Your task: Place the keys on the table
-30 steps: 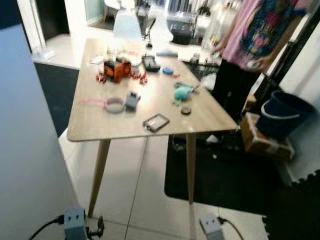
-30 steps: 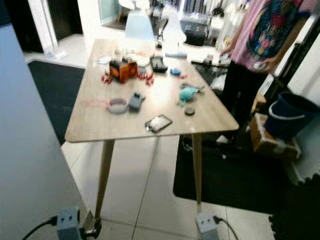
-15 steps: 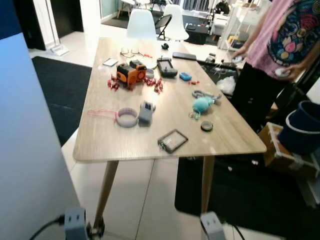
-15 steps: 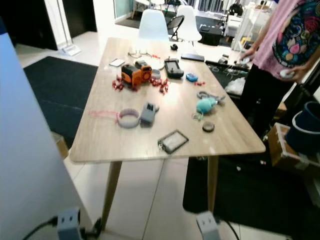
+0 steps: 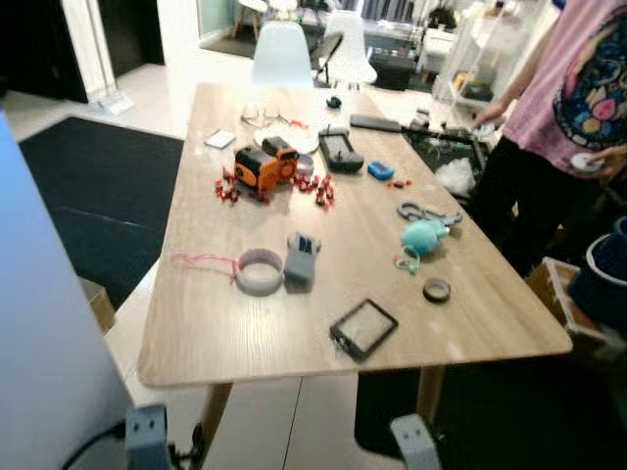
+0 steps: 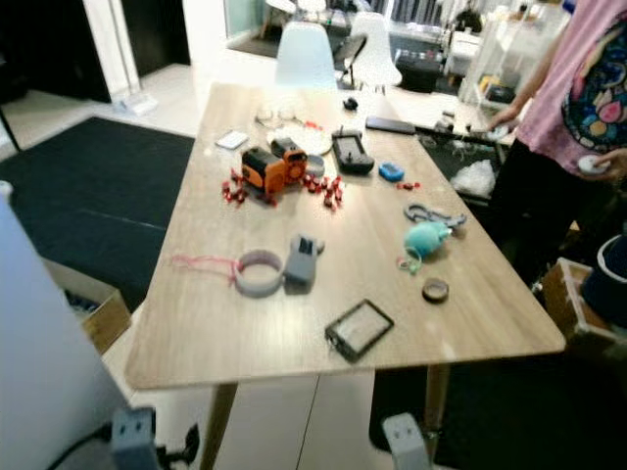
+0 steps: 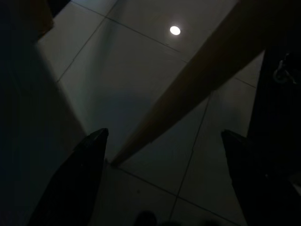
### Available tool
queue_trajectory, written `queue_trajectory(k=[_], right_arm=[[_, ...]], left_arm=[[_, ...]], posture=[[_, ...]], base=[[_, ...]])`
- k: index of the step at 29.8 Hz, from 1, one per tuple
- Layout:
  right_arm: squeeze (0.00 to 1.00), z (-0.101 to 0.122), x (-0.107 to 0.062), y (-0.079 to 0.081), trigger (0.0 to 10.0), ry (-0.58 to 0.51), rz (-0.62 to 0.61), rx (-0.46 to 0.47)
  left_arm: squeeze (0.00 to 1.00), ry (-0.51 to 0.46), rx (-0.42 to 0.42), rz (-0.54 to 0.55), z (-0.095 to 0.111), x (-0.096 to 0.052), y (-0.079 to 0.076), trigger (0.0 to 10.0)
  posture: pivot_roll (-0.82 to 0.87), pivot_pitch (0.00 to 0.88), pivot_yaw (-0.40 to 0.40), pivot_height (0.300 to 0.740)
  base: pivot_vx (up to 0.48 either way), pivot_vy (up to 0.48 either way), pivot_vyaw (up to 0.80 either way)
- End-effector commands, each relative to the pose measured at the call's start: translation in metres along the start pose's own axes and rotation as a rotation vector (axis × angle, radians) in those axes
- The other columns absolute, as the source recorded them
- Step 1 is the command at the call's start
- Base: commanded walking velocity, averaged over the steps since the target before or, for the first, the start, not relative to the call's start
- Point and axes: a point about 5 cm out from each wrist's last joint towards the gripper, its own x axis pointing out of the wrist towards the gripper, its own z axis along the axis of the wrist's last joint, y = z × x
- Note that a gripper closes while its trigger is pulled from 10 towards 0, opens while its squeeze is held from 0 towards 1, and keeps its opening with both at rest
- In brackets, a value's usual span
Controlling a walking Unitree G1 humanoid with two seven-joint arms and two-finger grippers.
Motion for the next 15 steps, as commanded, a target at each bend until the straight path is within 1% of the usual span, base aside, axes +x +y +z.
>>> queue_trajectory(k=[1, 2, 12, 15], right_arm=[[0.0, -0.0045, -0.0025, -0.0084, 10.0, 0.016, -0.022, -0.002], [0.0, -0.0047, -0.0025, -0.0084, 10.0, 0.016, -0.023, -0.002], [0.0, -0.0058, -0.0028, -0.0082, 10.0, 0.018, -0.023, -0.001], [0.0, -0.0065, -0.0029, -0.0081, 10.0, 0.019, -0.023, 0.001]], left_arm=[[0.0, 0.001, 0.001, -0.012, -0.0022, -0.001, -0.0052, 10.0], [0.0, -0.001, 0.016, -0.015, -0.0032, -0.0021, -0.0051, 10.0], [0.0, -0.011, 0.044, -0.02, -0.0047, -0.0049, -0.0042, 10.0], [0.0, -0.008, 0.065, -0.033, -0.0055, -0.0055, -0.0051, 10.0]], posture=[[0.09, 0.048, -0.086, 0.74], [0.09, 0.048, -0.085, 0.74], [0.09, 0.048, -0.082, 0.74], [0.09, 0.048, -0.08, 0.74]], base=[[0.0, 0.0, 0.0], [0.0, 0.0, 0.0], [0.0, 0.0, 0.0], [0.0, 0.0, 0.0]])
